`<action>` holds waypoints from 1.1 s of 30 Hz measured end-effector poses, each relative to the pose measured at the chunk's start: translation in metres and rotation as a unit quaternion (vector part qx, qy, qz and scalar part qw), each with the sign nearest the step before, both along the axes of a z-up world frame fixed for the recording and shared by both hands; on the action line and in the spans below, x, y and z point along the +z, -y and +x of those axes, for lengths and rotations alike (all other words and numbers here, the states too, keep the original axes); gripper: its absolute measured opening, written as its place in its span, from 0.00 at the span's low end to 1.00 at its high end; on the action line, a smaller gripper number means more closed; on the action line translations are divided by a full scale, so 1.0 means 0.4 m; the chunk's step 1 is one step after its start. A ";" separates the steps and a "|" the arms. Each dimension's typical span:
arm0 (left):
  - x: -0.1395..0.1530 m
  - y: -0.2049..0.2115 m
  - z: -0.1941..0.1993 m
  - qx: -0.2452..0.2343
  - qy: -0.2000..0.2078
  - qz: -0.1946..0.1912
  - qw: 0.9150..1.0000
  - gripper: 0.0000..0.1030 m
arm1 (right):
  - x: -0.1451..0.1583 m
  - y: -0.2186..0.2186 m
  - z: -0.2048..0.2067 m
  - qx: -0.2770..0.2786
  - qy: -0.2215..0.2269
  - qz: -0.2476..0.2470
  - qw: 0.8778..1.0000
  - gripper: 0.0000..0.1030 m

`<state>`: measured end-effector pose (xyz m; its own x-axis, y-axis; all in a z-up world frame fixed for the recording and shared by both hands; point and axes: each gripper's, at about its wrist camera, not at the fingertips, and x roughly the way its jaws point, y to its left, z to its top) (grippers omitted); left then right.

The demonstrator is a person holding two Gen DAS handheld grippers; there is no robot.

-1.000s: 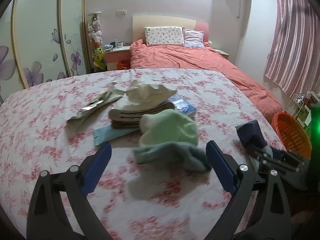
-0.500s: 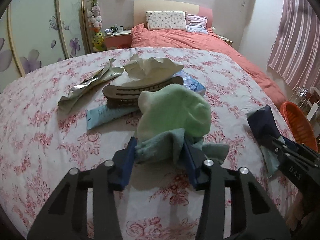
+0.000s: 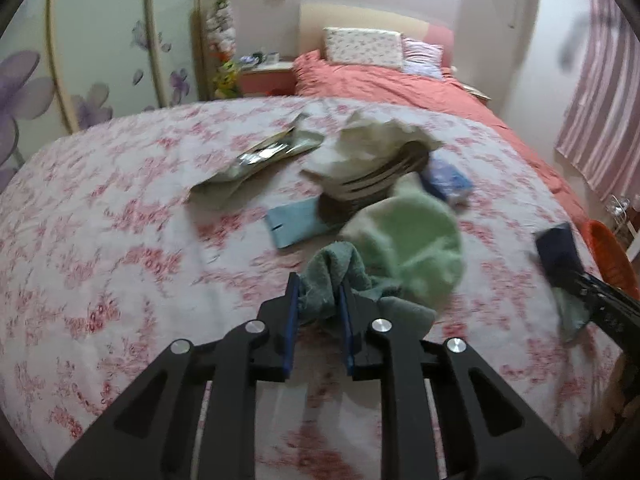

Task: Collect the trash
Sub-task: 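Grasp the green cloth with the left tool while the right tool holds the blue bag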

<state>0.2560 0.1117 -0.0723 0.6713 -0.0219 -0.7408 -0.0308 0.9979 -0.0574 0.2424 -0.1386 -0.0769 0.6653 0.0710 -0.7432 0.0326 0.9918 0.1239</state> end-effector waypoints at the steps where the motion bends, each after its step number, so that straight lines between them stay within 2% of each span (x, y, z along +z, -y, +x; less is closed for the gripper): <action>1: -0.006 -0.007 0.002 0.004 -0.004 -0.005 1.000 0.22 | -0.001 0.001 0.001 0.000 -0.001 0.001 1.000 0.26; 6: -0.007 -0.023 0.006 0.013 -0.007 -0.016 1.000 0.28 | -0.008 0.009 0.005 -0.006 -0.009 0.008 1.000 0.31; 10: -0.018 -0.047 0.016 0.026 -0.022 -0.034 0.999 0.40 | -0.016 0.022 0.005 -0.010 -0.014 0.022 1.000 0.37; 12: -0.020 -0.059 0.014 0.028 -0.020 -0.050 0.998 0.40 | -0.017 0.024 0.004 -0.010 -0.013 0.027 0.999 0.37; 24: -0.022 -0.075 0.010 0.025 -0.016 -0.075 0.997 0.43 | -0.020 0.029 0.003 -0.010 -0.012 0.038 0.999 0.37; 33: -0.023 -0.074 0.009 0.025 -0.016 -0.076 0.997 0.43 | -0.022 0.040 0.000 -0.009 -0.011 0.051 0.999 0.37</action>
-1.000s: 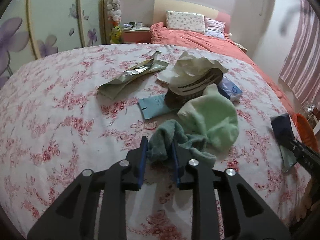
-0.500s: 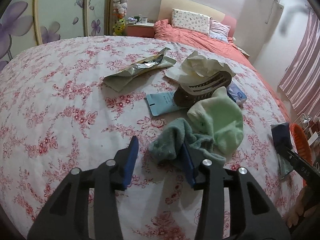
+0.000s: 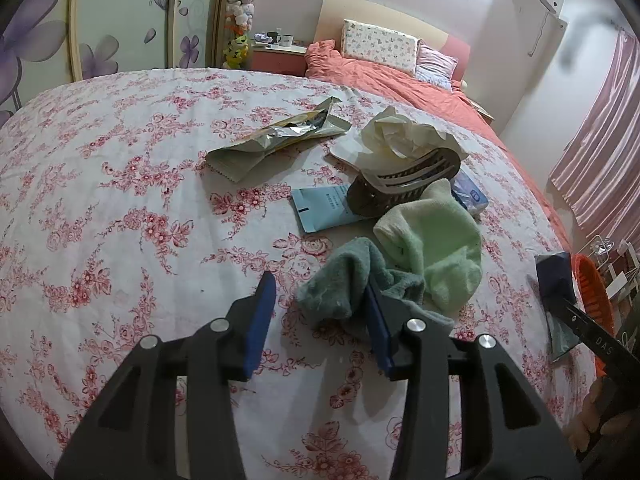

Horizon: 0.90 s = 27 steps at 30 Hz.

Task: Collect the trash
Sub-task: 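Grasp the green cloth with the left tool while the right tool holds the blue bag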

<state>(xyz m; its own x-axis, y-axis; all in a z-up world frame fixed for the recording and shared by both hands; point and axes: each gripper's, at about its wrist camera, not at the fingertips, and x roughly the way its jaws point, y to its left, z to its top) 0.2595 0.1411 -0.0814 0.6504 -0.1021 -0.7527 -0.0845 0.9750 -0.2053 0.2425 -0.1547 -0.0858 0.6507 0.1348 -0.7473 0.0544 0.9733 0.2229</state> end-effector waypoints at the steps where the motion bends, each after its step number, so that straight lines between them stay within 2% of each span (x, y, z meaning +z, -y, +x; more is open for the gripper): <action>1: 0.000 0.000 0.000 0.000 0.000 0.000 1.000 0.43 | 0.000 0.001 0.000 0.000 0.000 0.002 1.000 0.37; 6: 0.000 0.000 0.000 -0.001 0.001 0.001 1.000 0.42 | 0.001 0.000 -0.001 -0.001 0.000 -0.005 1.000 0.37; 7: 0.000 0.001 -0.001 -0.005 0.001 -0.001 1.000 0.35 | 0.002 -0.003 0.000 0.000 0.000 -0.010 1.000 0.37; 8: -0.001 0.005 -0.001 -0.012 0.001 -0.006 1.000 0.24 | 0.004 -0.006 0.000 0.001 0.001 -0.014 1.000 0.35; 9: -0.001 0.012 0.001 -0.019 0.001 -0.005 1.000 0.23 | 0.007 -0.011 -0.003 0.005 0.006 -0.019 1.000 0.33; 11: 0.007 0.027 -0.002 -0.023 0.006 0.005 1.000 0.17 | 0.016 -0.017 -0.010 0.010 0.018 -0.024 1.000 0.21; 16: 0.032 0.061 -0.008 -0.036 0.018 0.024 0.999 0.15 | 0.027 -0.014 -0.024 0.014 0.026 -0.015 0.999 0.14; 27: 0.130 0.132 -0.055 -0.057 0.064 0.021 0.996 0.14 | 0.116 0.043 -0.093 -0.010 0.083 -0.008 0.996 0.13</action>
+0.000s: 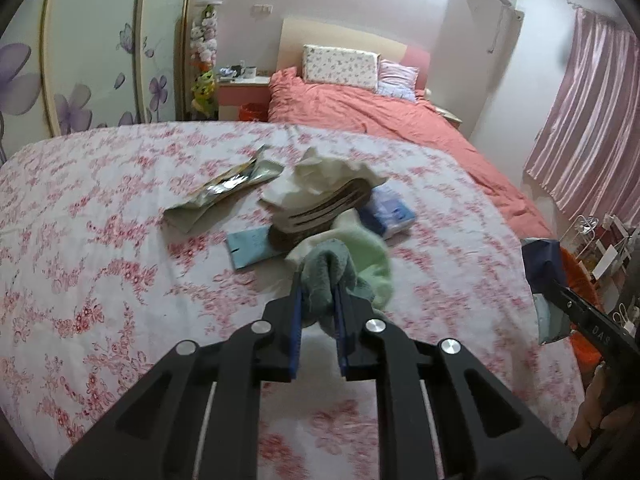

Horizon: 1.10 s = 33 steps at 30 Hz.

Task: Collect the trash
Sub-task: 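Carry the green cloth and blue bag to the orange basket and open both tools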

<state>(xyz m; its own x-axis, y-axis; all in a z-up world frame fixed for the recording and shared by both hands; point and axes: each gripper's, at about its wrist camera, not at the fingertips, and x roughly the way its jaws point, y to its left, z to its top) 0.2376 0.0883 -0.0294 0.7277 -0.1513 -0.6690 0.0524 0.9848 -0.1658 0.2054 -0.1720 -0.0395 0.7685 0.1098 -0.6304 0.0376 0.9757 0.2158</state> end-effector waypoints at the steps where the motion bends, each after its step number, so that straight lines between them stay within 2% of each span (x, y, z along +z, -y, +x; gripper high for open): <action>1: 0.005 0.006 -0.003 -0.002 0.003 -0.001 1.000 0.14 | 0.007 0.008 -0.005 -0.002 0.004 0.001 1.000 0.13; 8: 0.063 0.107 -0.031 -0.036 0.027 -0.016 0.999 0.14 | 0.063 0.091 -0.060 -0.042 0.044 0.002 0.998 0.13; 17: 0.105 0.315 -0.046 -0.118 0.038 -0.047 0.991 0.14 | 0.101 0.210 -0.130 -0.109 0.085 -0.010 0.990 0.13; 25: 0.120 0.530 -0.040 -0.201 0.041 -0.064 0.977 0.14 | 0.091 0.321 -0.151 -0.160 0.096 -0.003 0.983 0.13; 33: 0.095 0.734 -0.008 -0.268 0.032 -0.055 0.961 0.14 | 0.052 0.419 -0.124 -0.188 0.087 0.017 0.978 0.13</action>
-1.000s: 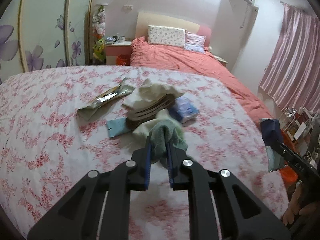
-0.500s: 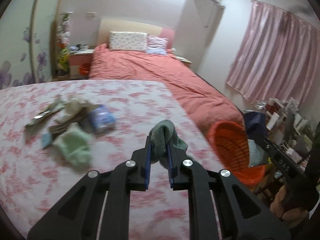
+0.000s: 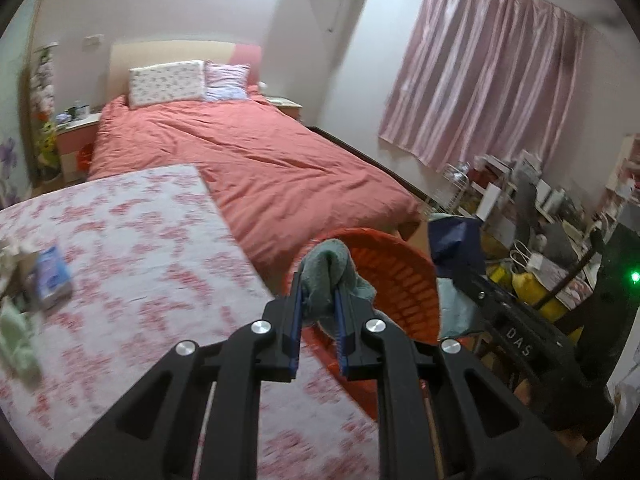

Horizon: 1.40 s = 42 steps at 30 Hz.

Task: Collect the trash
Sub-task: 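Carry the green cloth and blue bag to the orange basket and open both tools, then return to the bed and grasp the mint green towel with the right tool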

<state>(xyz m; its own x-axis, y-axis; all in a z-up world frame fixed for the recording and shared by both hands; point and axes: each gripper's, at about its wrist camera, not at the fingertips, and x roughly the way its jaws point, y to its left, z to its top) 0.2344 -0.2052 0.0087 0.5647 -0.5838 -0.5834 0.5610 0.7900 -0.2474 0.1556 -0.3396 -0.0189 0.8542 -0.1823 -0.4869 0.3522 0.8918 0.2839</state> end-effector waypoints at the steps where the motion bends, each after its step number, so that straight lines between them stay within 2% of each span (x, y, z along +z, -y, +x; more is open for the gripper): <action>1: -0.004 0.018 0.005 -0.005 -0.002 0.002 1.000 0.14 | -0.006 0.017 0.003 -0.003 -0.001 0.004 1.000 0.13; 7: -0.052 0.131 0.043 -0.032 -0.011 0.020 0.999 0.17 | -0.043 0.081 0.024 -0.015 -0.012 0.029 0.999 0.15; 10: -0.083 0.163 0.072 -0.033 -0.020 0.031 0.999 0.31 | -0.064 0.108 0.028 -0.022 -0.020 0.040 0.999 0.19; 11: -0.093 0.167 0.079 -0.031 -0.024 0.034 0.999 0.36 | -0.071 0.114 0.030 -0.025 -0.023 0.043 0.998 0.25; 14: -0.120 0.170 0.097 -0.026 -0.032 0.042 0.998 0.40 | -0.081 0.120 0.027 -0.031 -0.029 0.046 0.998 0.40; 19: -0.142 0.131 0.112 -0.005 -0.029 0.059 0.998 0.52 | -0.083 0.117 0.026 -0.036 -0.039 0.047 0.998 0.41; 21: -0.141 0.114 0.112 0.008 -0.023 0.068 0.997 0.61 | -0.078 0.111 0.027 -0.038 -0.042 0.041 0.998 0.45; 23: -0.136 0.087 0.108 0.025 -0.013 0.079 0.996 0.66 | -0.072 0.110 0.031 -0.038 -0.043 0.032 0.998 0.51; 27: -0.126 0.005 0.104 0.061 0.006 0.097 0.993 0.76 | -0.052 0.072 0.033 -0.030 -0.043 0.017 0.998 0.55; 32: -0.108 -0.120 0.105 0.104 0.020 0.117 0.987 0.80 | -0.034 0.000 0.053 -0.006 -0.050 0.007 0.999 0.56; 36: -0.093 -0.258 0.101 0.153 0.034 0.130 0.979 0.81 | -0.023 -0.088 0.078 0.032 -0.059 -0.005 0.998 0.56; 42: -0.082 -0.487 0.098 0.231 0.030 0.134 0.963 0.82 | -0.017 -0.253 0.122 0.102 -0.073 -0.020 0.992 0.56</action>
